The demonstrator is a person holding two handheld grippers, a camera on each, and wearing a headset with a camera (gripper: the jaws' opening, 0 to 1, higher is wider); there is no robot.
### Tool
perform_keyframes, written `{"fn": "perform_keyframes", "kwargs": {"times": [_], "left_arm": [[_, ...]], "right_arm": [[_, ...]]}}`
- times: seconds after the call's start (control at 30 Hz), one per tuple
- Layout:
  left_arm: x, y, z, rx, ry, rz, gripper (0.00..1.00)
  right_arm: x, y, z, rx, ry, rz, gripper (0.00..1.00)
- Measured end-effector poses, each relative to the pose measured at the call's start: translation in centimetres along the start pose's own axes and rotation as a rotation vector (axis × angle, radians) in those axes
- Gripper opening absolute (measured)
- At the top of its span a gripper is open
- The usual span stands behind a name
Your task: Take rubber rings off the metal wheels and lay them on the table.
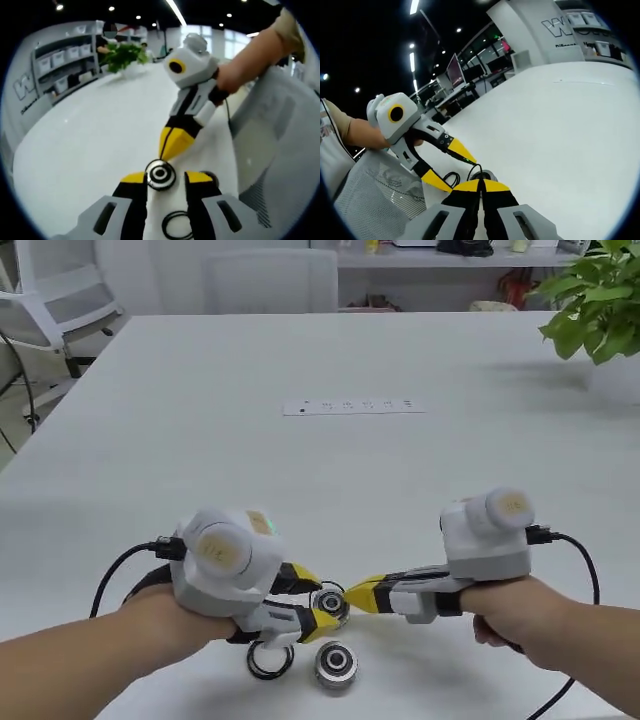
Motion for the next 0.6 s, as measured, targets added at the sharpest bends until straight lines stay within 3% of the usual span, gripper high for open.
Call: {"fn": "perform_keyframes", "kwargs": {"times": [0.33,0.6], "left_arm": [[0.1,-0.7,3.7,-0.073,-0.015,0.024,0.41],[-0.3,-0.8,6.6,-0.138,-0.040,0.045,0.50]], "right_arm": [[0.1,-0.6,0.5,-0.021,-0.010,-0.020,0.00],[1.1,-0.9,0.5,-0.019,-0.038,-0.023,0.00]]}}
Point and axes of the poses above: the centre of the closed fingertips' face, and the gripper's own axes: z roughly backward along the fingers, x roughly to its left, y roughly out of its underside, the point moved 4 cm from there along z, roughly backward along the fingers, and after that the axes turned 10 degrees about y, right-handed, at the moved point
